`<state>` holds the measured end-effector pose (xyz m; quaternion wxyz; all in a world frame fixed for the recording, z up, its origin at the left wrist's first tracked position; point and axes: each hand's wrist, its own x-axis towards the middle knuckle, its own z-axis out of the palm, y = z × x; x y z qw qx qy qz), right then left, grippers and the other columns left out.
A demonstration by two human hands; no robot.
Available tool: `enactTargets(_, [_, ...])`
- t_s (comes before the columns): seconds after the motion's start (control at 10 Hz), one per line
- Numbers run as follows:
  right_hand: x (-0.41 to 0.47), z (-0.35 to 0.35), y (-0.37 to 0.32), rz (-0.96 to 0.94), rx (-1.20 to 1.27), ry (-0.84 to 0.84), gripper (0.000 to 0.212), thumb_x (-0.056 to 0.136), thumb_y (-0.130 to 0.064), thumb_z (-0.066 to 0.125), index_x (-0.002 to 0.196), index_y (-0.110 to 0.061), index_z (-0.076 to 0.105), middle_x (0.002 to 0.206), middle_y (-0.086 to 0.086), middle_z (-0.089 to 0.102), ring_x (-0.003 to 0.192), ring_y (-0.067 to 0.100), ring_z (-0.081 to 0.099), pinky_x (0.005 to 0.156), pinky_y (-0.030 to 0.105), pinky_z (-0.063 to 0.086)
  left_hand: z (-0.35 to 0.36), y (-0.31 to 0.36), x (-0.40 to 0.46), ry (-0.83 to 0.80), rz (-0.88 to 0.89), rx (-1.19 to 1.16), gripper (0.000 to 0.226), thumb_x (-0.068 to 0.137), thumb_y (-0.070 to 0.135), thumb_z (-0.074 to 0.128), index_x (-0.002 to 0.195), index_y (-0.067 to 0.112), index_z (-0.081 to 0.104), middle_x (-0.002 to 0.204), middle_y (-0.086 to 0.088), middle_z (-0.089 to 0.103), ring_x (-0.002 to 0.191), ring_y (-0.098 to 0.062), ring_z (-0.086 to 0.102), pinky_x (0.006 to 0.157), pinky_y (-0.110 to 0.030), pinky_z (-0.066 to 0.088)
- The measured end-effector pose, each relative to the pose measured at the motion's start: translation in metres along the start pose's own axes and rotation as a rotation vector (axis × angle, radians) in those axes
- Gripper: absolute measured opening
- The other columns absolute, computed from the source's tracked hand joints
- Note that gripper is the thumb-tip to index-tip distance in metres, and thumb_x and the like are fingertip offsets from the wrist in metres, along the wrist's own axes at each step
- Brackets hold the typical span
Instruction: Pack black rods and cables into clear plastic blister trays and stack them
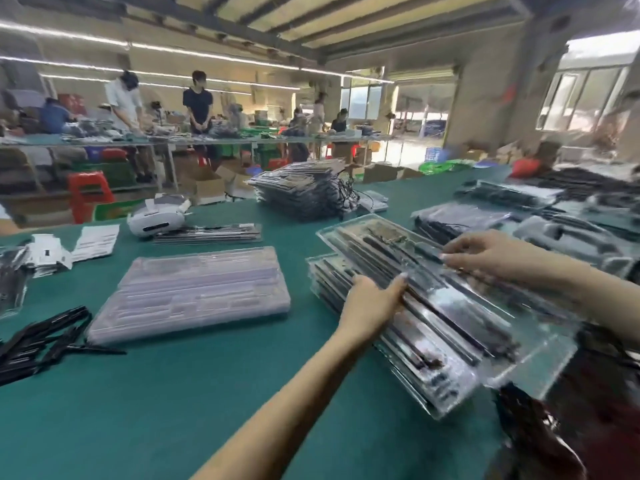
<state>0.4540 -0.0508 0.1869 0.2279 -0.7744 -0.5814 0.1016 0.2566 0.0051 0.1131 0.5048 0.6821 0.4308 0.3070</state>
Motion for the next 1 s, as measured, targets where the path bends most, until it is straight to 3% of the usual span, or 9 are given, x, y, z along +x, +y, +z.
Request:
enactTargets(0.1, [0.031,0.023,0.018,-0.081,-0.286,-0.016,0.043,0.093,-0.042,0.056,0.126,-0.014,0.06,0.109,0.004,0.068,0.085,0.013,0.06,0.073,0.023,0.044,0.011,-0.009,0.026,0.08,0.05,0.202,0.073,0.09,0.034,0.059,0.139,-0.007,0.025,0.113,-0.018,0.061,0.101,-0.027,0.06,0.077,-0.03,0.046])
enactTargets(0.2, [0.047,0.057,0.035,-0.054,-0.284,-0.102,0.043,0.099,-0.032,0.05,0.137,-0.01,0.051,0.121,0.011,0.065,0.096,0.02,0.062,0.076,0.021,0.044,0.023,-0.021,0.032,0.057,0.044,0.15,0.041,0.086,0.02,0.057,0.119,0.002,0.041,0.099,-0.014,0.065,0.085,-0.027,0.062,0.072,-0.035,0.052])
enactTargets(0.3, [0.057,0.103,0.052,-0.03,-0.379,-0.146,0.04,0.103,-0.033,0.037,0.136,-0.015,0.05,0.136,0.011,0.05,0.129,0.027,0.043,0.104,0.041,0.037,0.032,-0.03,0.03,0.102,0.099,0.327,0.041,0.083,0.024,0.059,0.117,0.009,0.041,0.11,-0.008,0.055,0.099,-0.024,0.053,0.083,-0.036,0.045])
enactTargets(0.4, [0.063,0.119,0.063,0.025,-0.362,-0.037,0.036,0.103,-0.036,0.033,0.134,-0.026,0.05,0.128,0.005,0.043,0.124,0.023,0.033,0.102,0.048,0.029,0.028,-0.054,0.034,0.34,0.081,0.482,0.083,0.084,0.041,0.063,0.144,0.01,0.014,0.142,-0.008,0.019,0.134,-0.029,0.02,0.11,-0.045,0.021])
enactTargets(0.5, [0.069,0.122,0.067,-0.009,-0.241,-0.04,0.039,0.103,-0.033,0.035,0.137,-0.02,0.05,0.128,0.009,0.045,0.123,0.025,0.036,0.104,0.041,0.03,0.024,-0.07,0.037,0.318,-0.163,-0.006,0.094,0.091,0.045,0.055,0.15,0.006,-0.007,0.157,-0.011,-0.002,0.146,-0.023,0.002,0.117,-0.036,0.006])
enactTargets(0.6, [0.077,0.119,0.063,-0.082,-0.151,-0.09,0.04,0.102,-0.026,0.041,0.135,-0.007,0.052,0.131,0.012,0.052,0.124,0.026,0.042,0.103,0.031,0.031,0.046,-0.068,0.035,0.17,-0.297,-0.535,0.077,0.1,0.04,0.04,0.15,0.009,-0.009,0.16,-0.007,-0.006,0.147,-0.019,0.002,0.116,-0.031,0.006])
enactTargets(0.7, [0.082,0.118,0.058,-0.077,-0.167,-0.162,0.043,0.103,-0.029,0.039,0.13,0.003,0.052,0.129,0.018,0.055,0.122,0.028,0.048,0.1,0.031,0.035,0.067,-0.059,0.036,0.196,-0.299,-0.602,0.075,0.1,0.037,0.041,0.151,0.012,-0.008,0.16,-0.005,-0.009,0.147,-0.018,0.0,0.117,-0.032,0.006])
enactTargets(0.8, [0.078,0.12,0.062,-0.058,-0.209,-0.202,0.053,0.105,-0.033,0.031,0.147,-0.001,0.029,0.152,0.015,0.034,0.139,0.022,0.034,0.112,0.026,0.024,0.075,-0.062,0.039,0.11,-0.319,-0.551,0.082,0.098,0.037,0.048,0.151,0.017,-0.012,0.159,-0.002,-0.015,0.147,-0.02,-0.003,0.118,-0.035,0.005])
enactTargets(1.0, [0.068,0.115,0.049,-0.135,-0.493,0.032,0.055,0.102,-0.044,0.025,0.152,-0.021,0.019,0.151,-0.003,0.032,0.137,0.015,0.033,0.11,0.037,0.026,0.05,-0.082,0.026,0.123,-0.274,-0.642,0.073,0.096,0.031,0.053,0.152,0.02,0.007,0.159,-0.001,0.009,0.143,-0.018,0.019,0.118,-0.039,0.016])
